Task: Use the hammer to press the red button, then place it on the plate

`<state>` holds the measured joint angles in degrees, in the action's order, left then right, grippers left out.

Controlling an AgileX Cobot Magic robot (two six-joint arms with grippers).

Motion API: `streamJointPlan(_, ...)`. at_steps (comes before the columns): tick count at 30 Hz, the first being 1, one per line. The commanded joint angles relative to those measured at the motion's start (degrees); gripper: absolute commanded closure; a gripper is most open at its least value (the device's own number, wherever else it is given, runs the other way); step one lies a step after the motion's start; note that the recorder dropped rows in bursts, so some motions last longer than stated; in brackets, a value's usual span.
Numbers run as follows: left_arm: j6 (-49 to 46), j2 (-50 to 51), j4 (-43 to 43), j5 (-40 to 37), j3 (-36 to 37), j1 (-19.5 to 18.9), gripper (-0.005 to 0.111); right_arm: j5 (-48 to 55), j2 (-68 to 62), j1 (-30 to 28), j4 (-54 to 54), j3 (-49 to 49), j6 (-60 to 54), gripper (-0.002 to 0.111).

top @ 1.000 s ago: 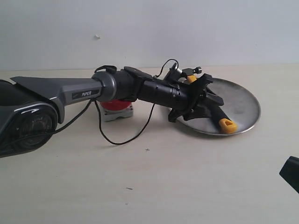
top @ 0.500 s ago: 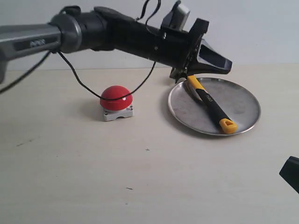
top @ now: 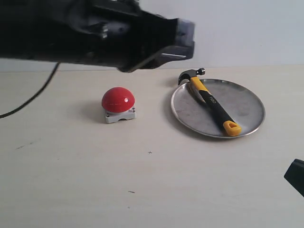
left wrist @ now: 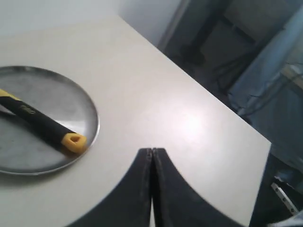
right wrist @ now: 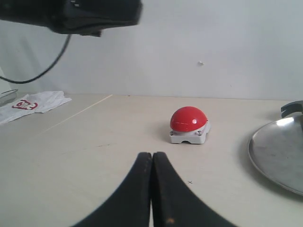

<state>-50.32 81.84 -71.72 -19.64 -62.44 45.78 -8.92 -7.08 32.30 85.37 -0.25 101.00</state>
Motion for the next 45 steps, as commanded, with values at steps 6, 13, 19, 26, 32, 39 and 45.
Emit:
streamJointPlan(6, -4.0, -21.6, 3.6, 2.5, 12.7, 2.8, 0.107, -0.4, 0.4, 0.0, 0.0, 0.3, -0.4, 0.108)
streamJointPlan(13, -0.2, -27.0, 12.0, 9.2, 21.2, 0.8, 0.107, -0.5, 0.4, 0.0, 0.0, 0.3, -0.4, 0.108)
streamJointPlan(19, 2.8, -31.0, 9.4, 15.9, 34.1, -3.0, 0.107, -0.7, 0.4, 0.0, 0.1, 0.3, -0.4, 0.108)
streamJointPlan(26, 2.8, -52.8, 8.1, 9.6, 46.3, -18.2, 0.107, -1.9, 0.4, 0.0, 0.2, 0.3, -0.4, 0.108)
streamJointPlan(32, 2.8, -71.9, 7.7, 7.9, 55.3, -30.6, 0.107, -2.0, 0.4, 0.0, 0.2, 0.3, -0.4, 0.108)
streamJointPlan(39, 1.9, -81.8, 6.8, 8.5, 60.5, -38.4, 0.107, -2.0, 0.4, 0.0, 0.2, 0.3, -0.4, 0.108)
streamJointPlan(45, -0.6, -81.8, 6.8, 12.9, 62.4, -39.3, 0.107, -2.1, 0.4, 0.0, 0.2, 0.3, -0.4, 0.108)
